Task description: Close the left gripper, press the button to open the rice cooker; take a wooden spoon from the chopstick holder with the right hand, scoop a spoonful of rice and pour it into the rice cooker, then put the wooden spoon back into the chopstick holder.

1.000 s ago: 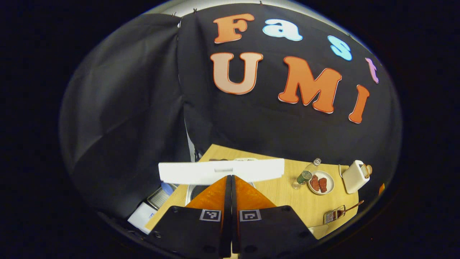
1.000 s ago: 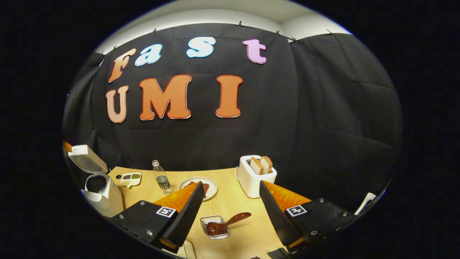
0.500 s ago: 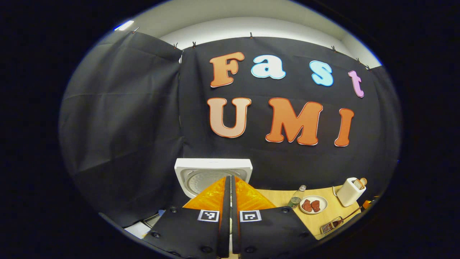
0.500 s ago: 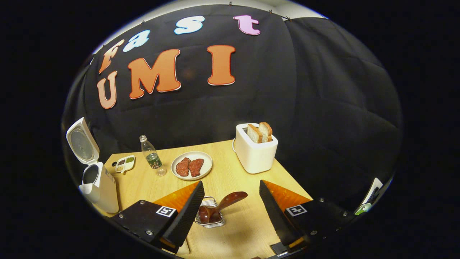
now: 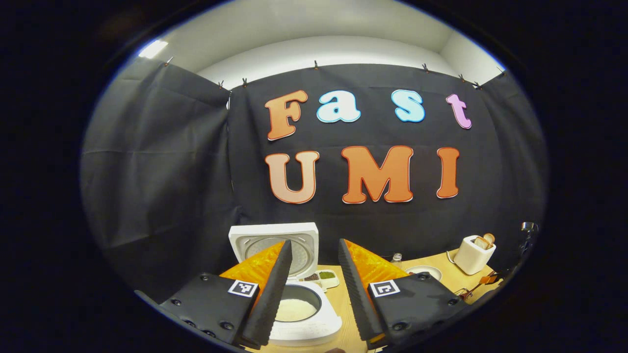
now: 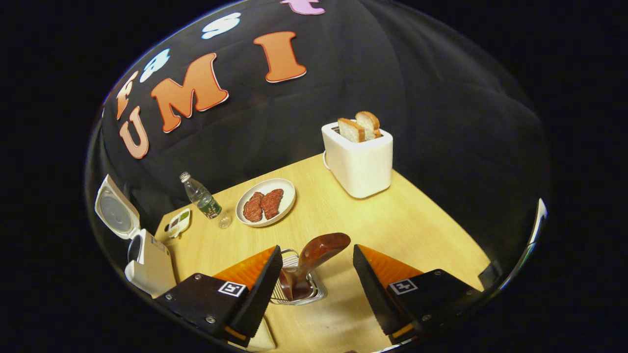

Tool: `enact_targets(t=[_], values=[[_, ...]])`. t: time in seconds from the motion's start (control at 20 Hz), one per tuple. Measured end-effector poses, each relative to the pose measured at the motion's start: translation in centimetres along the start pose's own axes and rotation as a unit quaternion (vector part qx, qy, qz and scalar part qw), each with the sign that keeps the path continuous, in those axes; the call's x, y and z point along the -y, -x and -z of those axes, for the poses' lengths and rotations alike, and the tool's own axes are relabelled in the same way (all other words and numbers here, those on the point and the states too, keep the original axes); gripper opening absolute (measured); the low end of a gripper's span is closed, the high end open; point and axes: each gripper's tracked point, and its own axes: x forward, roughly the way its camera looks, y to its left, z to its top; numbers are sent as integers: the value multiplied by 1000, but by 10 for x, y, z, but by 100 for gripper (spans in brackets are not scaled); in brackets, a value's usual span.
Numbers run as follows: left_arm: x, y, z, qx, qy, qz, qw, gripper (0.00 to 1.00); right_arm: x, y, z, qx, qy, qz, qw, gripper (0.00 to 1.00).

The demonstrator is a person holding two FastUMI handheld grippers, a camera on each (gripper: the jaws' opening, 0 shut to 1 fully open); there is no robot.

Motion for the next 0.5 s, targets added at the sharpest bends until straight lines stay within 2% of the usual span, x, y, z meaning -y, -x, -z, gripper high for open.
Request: enact_targets(t=[0.25, 0.35, 0.45, 0.5], values=[[8, 9, 10, -19, 10, -2, 1000, 68, -11, -22, 8, 13, -17, -39, 999, 70], [9, 13, 10, -24, 9, -6, 1000, 69, -16, -26, 10, 18, -23, -47, 998, 51], [12, 16, 11, -26, 4, -8, 1000, 69, -18, -27, 10, 25, -32, -53, 998, 43], [16, 19, 12, -27, 2, -7, 1000, 70, -15, -29, 13, 24, -35, -48, 998, 31]])
